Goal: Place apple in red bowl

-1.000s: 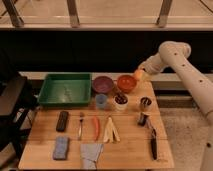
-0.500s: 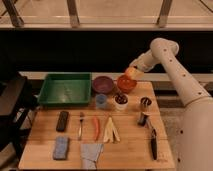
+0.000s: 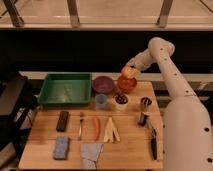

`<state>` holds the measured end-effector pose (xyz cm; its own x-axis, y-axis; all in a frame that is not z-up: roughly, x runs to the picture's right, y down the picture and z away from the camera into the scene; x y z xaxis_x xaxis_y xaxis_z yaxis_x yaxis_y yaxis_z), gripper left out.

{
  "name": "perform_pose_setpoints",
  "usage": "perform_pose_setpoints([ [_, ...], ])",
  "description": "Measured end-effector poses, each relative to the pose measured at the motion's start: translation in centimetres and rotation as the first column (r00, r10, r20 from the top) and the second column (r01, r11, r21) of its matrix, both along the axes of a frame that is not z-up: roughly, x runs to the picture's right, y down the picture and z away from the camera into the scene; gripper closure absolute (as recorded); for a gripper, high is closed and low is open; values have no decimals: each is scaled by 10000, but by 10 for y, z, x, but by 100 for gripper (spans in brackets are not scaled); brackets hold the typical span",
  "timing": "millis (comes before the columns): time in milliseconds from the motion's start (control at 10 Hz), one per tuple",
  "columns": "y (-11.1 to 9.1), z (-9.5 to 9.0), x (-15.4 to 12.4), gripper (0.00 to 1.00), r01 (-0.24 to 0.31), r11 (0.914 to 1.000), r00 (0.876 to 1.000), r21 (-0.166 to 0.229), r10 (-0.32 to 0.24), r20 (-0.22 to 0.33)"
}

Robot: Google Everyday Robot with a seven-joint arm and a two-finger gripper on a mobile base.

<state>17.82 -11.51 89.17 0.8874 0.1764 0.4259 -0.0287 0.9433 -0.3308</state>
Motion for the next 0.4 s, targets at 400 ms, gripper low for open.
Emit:
perform_pose_setpoints([
  [400,0,0,0,26,19,10000,10000,-4,-19,-8],
])
